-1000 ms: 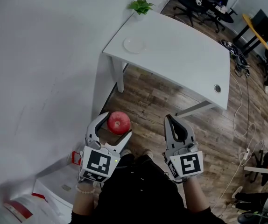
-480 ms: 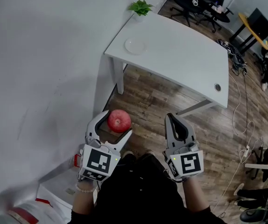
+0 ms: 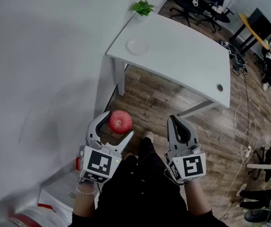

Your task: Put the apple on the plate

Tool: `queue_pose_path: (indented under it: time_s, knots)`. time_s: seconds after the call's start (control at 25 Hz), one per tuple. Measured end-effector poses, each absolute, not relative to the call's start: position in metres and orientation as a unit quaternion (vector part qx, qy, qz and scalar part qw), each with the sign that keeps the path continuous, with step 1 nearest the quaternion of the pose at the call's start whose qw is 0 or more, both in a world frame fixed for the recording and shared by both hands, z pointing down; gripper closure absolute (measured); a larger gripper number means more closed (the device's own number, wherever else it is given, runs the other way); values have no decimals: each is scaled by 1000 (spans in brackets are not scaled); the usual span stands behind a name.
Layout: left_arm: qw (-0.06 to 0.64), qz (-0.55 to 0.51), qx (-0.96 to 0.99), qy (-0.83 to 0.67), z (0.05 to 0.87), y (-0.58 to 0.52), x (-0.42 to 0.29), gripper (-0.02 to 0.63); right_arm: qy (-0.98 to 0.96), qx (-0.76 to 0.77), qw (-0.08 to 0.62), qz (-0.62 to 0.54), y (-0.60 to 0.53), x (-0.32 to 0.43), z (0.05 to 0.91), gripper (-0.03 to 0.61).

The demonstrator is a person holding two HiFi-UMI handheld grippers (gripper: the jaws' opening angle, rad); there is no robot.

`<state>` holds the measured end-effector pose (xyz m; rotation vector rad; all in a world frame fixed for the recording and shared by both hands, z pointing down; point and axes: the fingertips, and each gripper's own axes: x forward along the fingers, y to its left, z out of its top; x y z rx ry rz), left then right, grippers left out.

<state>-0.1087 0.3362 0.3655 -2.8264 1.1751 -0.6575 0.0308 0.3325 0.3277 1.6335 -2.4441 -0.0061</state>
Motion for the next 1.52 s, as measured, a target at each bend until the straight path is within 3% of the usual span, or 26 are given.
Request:
queue_pose_path:
  time_s: [1.52]
  knots:
    - [9,-213,-867,451,342,129,-57,247,-870,485,87,-3,100,85,325,537]
